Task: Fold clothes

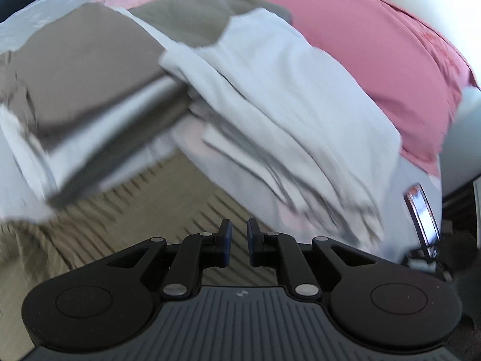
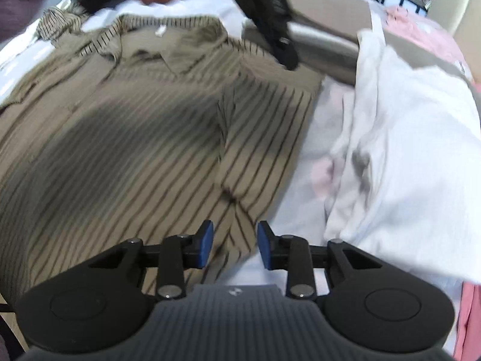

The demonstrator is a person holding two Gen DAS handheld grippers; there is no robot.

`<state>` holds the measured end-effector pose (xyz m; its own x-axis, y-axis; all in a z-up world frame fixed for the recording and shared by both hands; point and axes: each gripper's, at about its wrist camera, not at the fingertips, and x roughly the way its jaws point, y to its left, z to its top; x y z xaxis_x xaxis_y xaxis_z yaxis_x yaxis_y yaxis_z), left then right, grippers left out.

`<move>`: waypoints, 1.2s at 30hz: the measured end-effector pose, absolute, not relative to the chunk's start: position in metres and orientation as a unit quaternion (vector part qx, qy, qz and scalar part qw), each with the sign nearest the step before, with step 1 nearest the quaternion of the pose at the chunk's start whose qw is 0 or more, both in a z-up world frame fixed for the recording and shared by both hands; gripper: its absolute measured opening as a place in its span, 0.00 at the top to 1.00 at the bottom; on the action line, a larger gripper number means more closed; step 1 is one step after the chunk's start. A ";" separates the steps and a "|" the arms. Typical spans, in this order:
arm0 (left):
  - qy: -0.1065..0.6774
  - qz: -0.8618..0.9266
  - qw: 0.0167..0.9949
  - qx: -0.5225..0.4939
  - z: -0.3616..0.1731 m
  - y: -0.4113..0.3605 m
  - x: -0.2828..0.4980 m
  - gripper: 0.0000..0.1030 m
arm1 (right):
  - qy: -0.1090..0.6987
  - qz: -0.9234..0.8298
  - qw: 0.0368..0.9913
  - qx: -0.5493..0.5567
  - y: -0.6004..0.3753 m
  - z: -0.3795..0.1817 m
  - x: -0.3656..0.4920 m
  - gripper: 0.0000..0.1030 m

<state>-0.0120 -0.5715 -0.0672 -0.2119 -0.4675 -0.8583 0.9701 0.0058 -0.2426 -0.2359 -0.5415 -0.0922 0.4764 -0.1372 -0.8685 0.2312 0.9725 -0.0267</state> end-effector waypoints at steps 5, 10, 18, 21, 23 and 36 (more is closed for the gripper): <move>0.451 -0.649 0.547 0.277 -0.083 -0.535 -0.045 0.93 | 0.507 -0.141 0.848 0.059 -0.550 -0.100 -0.245 0.85; 0.469 -0.640 0.555 0.248 -0.089 -0.477 -0.060 0.92 | 0.508 -0.165 0.843 0.072 -0.553 -0.094 -0.258 0.83; 0.491 -0.597 0.593 0.225 -0.093 -0.376 -0.071 0.92 | 0.485 -0.099 0.864 0.090 -0.503 -0.072 -0.262 0.82; 0.497 -0.578 0.608 0.221 -0.094 -0.342 -0.074 0.92 | 0.501 -0.098 0.855 0.089 -0.489 -0.081 -0.265 0.82; 0.505 -0.568 0.614 0.214 -0.096 -0.319 -0.077 0.91 | 0.514 -0.098 0.848 0.083 -0.478 -0.086 -0.269 0.82; 0.559 -0.442 0.663 0.231 -0.113 -0.211 -0.069 0.80 | 0.566 -0.092 0.816 0.068 -0.451 -0.100 -0.289 0.72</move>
